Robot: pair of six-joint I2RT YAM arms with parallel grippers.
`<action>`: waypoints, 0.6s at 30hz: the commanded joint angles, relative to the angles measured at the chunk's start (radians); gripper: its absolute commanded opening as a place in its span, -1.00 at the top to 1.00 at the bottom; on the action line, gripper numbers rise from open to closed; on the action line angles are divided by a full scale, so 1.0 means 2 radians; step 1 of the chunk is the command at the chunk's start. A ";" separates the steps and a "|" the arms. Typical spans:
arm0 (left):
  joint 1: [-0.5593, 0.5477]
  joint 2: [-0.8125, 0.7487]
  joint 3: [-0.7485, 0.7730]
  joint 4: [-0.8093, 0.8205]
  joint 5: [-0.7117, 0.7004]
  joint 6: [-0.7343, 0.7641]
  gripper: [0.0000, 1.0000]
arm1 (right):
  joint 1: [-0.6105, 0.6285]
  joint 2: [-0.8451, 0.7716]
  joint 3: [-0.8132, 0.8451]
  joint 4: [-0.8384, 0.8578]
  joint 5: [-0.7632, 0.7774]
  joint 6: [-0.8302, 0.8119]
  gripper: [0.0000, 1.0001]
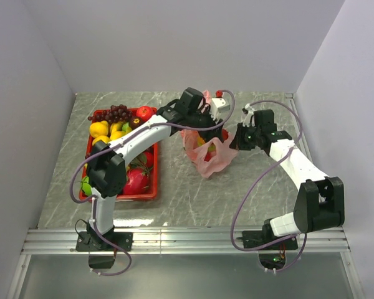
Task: Place the fake fruits into the plastic bag and tie a complex knot
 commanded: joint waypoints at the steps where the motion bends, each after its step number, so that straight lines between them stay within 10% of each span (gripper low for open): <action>1: -0.007 -0.032 -0.020 -0.008 0.030 0.011 -0.43 | -0.012 -0.011 0.032 0.005 -0.016 0.013 1.00; 5: -0.005 -0.058 -0.026 -0.043 0.021 0.021 -0.96 | -0.013 -0.025 0.021 0.009 -0.021 0.005 1.00; 18: 0.159 -0.251 -0.021 -0.237 -0.040 0.038 -0.99 | -0.012 -0.015 0.012 -0.012 -0.007 -0.040 1.00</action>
